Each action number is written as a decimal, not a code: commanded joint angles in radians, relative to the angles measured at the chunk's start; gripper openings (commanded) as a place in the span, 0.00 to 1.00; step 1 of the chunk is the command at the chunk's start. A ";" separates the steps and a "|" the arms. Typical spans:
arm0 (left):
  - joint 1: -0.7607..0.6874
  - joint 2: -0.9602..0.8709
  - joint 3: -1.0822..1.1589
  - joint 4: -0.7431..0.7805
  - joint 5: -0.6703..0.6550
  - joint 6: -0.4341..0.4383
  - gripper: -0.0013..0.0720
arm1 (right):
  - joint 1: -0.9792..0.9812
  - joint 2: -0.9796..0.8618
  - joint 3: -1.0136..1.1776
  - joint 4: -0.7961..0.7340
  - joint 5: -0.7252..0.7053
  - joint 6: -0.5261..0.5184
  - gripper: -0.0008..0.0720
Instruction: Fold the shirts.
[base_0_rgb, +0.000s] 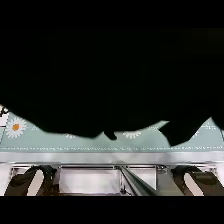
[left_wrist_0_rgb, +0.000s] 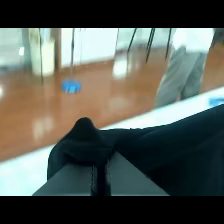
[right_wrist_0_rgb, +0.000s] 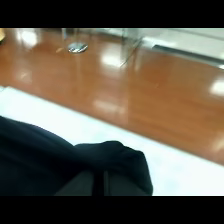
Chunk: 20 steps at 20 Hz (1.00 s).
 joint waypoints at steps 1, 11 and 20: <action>0.000 0.026 -0.044 -0.002 -0.121 -0.027 0.04 | 0.001 0.002 -0.057 0.058 0.072 0.013 0.05; -0.023 -0.097 -0.658 0.008 0.168 0.042 0.04 | 0.013 -0.437 -0.382 0.395 -0.089 -0.224 0.05; -0.227 -0.595 -0.759 0.007 0.645 0.124 0.20 | 0.067 -1.006 -0.382 0.622 -0.508 -0.286 0.28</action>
